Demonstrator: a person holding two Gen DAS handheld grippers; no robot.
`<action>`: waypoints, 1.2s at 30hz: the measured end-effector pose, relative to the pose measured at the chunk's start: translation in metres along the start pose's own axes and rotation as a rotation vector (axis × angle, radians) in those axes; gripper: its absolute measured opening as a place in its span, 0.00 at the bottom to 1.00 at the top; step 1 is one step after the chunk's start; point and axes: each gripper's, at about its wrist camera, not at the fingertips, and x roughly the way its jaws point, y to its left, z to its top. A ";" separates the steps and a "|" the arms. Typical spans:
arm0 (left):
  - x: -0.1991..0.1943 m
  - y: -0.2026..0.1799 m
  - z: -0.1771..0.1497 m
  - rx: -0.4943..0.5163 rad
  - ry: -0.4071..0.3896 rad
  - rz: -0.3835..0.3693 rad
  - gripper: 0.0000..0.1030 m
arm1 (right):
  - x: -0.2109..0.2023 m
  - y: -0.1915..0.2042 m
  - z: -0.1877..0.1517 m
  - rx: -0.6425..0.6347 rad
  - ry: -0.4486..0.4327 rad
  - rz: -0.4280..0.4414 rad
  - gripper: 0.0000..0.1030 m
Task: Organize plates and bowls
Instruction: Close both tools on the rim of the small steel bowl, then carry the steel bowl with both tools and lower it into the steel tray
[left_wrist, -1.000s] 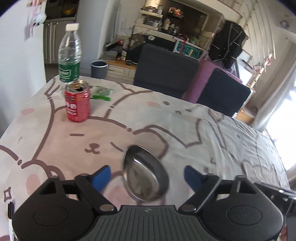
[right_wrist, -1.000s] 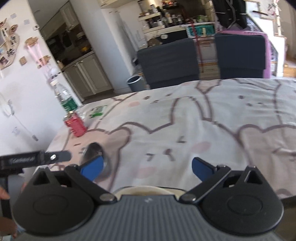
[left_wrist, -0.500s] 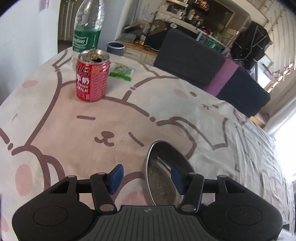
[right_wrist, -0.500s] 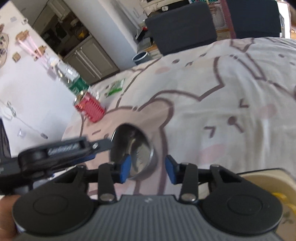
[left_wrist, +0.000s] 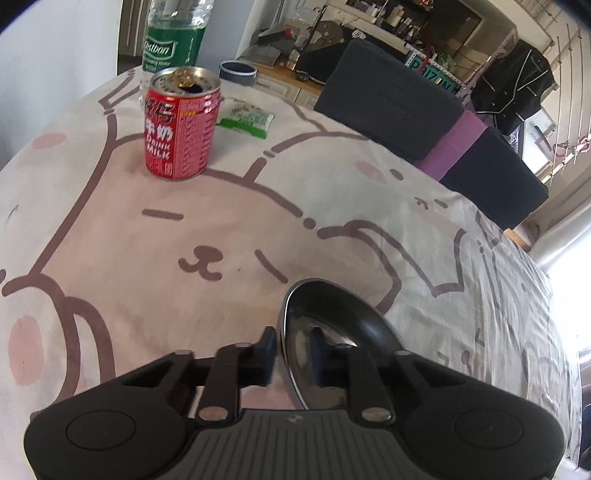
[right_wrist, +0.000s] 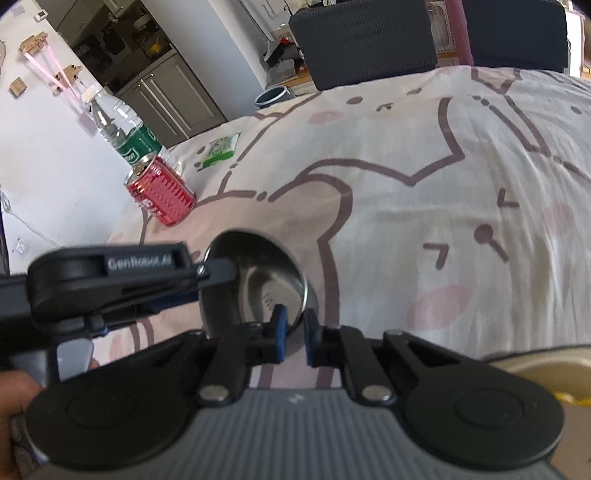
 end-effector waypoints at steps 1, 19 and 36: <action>0.000 0.001 0.000 0.002 0.003 0.001 0.14 | 0.000 -0.001 0.002 -0.008 -0.005 -0.002 0.08; -0.053 -0.017 -0.014 0.038 -0.082 -0.110 0.07 | -0.027 -0.012 0.015 -0.096 -0.017 0.022 0.08; -0.112 -0.137 -0.077 0.122 -0.090 -0.404 0.07 | -0.195 -0.106 -0.004 -0.118 -0.172 -0.011 0.07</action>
